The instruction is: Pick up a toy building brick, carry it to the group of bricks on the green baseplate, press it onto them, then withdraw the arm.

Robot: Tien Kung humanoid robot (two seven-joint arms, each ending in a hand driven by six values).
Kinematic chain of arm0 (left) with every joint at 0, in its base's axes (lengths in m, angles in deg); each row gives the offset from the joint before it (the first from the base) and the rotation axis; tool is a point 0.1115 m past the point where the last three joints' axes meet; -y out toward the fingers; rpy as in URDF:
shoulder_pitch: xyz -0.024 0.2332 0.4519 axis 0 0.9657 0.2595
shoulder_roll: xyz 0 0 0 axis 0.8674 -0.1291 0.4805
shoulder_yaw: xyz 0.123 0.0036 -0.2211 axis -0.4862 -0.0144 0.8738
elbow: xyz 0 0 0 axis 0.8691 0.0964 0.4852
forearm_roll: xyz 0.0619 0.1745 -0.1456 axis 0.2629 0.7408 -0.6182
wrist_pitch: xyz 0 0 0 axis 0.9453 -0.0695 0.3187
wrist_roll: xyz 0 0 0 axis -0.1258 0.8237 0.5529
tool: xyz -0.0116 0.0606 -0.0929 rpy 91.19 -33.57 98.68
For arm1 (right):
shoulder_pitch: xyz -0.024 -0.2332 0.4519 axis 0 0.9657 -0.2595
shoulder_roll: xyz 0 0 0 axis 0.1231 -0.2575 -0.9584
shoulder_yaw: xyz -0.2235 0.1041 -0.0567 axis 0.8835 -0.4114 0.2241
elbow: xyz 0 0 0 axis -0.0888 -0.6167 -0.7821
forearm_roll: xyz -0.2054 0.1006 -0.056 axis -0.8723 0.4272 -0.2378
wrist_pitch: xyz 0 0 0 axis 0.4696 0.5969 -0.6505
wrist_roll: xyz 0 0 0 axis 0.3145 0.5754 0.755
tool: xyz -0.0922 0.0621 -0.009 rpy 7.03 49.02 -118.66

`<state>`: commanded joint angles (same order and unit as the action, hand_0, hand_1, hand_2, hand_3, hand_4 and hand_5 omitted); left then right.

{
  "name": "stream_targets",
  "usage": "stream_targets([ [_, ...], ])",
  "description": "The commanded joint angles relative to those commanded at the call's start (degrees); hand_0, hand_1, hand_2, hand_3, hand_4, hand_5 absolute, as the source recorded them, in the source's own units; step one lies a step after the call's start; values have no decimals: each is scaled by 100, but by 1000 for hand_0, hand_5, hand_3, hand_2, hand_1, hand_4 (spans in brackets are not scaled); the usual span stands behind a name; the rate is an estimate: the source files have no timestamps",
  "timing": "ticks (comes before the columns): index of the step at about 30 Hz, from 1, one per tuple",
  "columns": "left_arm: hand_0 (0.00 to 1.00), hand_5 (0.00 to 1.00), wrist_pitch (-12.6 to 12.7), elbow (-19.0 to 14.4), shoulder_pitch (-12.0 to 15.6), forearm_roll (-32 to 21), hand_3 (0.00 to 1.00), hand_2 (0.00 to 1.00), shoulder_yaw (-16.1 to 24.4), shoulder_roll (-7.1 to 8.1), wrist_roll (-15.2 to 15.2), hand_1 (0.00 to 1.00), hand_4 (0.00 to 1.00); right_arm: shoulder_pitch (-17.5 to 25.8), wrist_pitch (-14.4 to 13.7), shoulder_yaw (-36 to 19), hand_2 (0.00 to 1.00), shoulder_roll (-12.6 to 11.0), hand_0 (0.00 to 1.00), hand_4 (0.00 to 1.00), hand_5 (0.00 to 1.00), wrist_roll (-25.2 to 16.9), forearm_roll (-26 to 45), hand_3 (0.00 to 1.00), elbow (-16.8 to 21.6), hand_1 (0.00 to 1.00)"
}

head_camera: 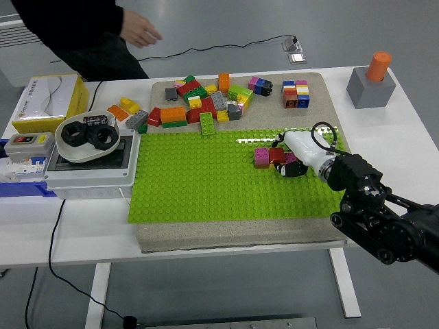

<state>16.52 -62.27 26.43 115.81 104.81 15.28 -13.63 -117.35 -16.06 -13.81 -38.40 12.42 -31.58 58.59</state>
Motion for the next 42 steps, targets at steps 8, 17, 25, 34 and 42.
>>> stream_targets([
  [8, 672, 499, 2, 0, -10, 0, 522, 526, 1, 0, -2, 510, 677, -6, 12, 0, 810, -10, 761, 681, 200, 2, 18, 666, 6, 781],
  [17, 672, 499, -3, 1, -8, 0, 521, 526, 4, 2, -2, 509, 676, 0, 28, 0, 813, -12, 766, 696, 193, 3, 71, 667, 12, 782],
  [25, 672, 499, -1, 2, -6, 0, 521, 525, 17, 2, -3, 510, 676, 12, 49, -31, 817, -24, 769, 709, 188, -16, 140, 674, 59, 783],
  [34, 672, 496, -1, 1, -5, 0, 520, 525, 19, 3, -4, 508, 673, 20, 76, -106, 828, -43, 772, 757, 208, -59, 221, 746, 169, 788],
  [42, 672, 497, 4, -1, 26, 0, 520, 524, 45, -10, -7, 507, 671, 153, 120, -266, 830, -143, 774, 793, 229, -78, 353, 764, 568, 791],
])
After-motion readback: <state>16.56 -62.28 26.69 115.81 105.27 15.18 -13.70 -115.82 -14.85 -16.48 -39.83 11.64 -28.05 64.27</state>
